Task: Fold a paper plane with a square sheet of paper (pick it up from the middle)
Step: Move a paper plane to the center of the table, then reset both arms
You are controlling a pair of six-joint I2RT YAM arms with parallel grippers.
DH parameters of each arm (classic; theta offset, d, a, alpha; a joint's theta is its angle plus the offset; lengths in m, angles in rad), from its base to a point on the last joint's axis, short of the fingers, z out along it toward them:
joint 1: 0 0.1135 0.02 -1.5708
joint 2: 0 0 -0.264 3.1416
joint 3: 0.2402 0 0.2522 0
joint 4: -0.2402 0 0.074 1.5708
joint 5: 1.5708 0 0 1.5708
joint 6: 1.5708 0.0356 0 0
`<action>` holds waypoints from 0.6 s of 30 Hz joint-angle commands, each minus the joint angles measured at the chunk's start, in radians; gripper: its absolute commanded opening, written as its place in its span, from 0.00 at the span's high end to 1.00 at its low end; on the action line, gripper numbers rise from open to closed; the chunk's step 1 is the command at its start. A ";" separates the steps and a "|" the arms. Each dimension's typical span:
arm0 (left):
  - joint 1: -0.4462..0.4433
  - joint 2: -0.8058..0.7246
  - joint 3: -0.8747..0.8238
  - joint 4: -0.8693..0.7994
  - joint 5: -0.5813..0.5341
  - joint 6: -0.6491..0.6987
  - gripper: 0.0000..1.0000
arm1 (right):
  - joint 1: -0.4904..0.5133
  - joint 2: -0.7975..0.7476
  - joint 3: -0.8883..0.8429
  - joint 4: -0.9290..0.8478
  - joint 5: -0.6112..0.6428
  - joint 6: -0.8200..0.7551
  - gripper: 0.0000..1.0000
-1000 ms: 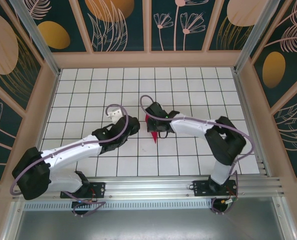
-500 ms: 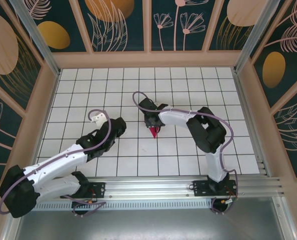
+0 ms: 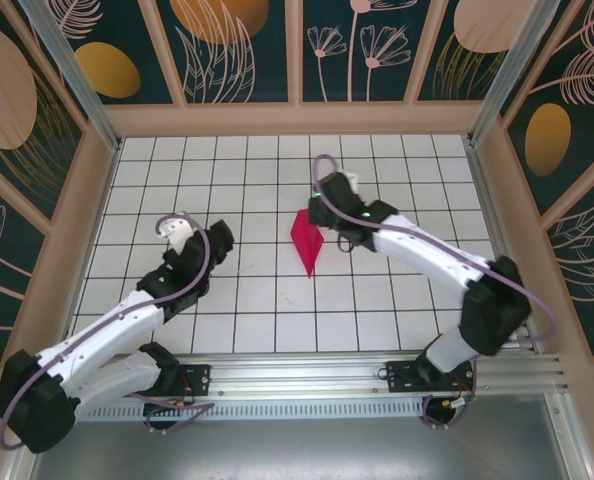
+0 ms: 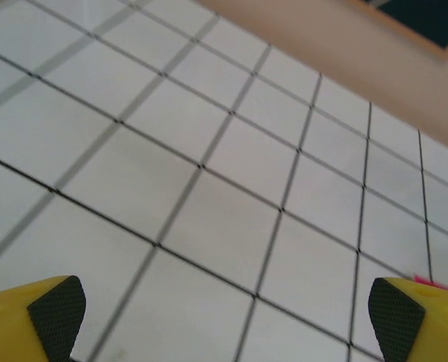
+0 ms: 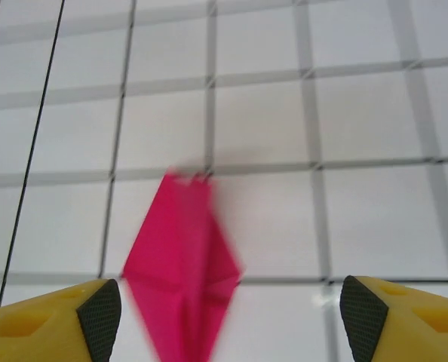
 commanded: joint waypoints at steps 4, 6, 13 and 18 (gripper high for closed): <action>0.184 -0.042 -0.158 0.276 -0.188 0.366 0.02 | -0.312 -0.196 -0.456 0.395 0.257 -0.177 0.18; 0.219 0.009 -0.185 0.374 -0.230 0.470 0.02 | -0.429 -0.219 -0.589 0.600 0.165 -0.267 0.17; 0.348 0.204 -0.329 0.903 -0.037 0.703 0.02 | -0.569 -0.076 -0.866 1.382 -0.080 -0.526 0.18; 0.393 0.347 -0.436 1.382 0.137 0.836 0.01 | -0.618 -0.003 -0.895 1.560 -0.218 -0.565 0.21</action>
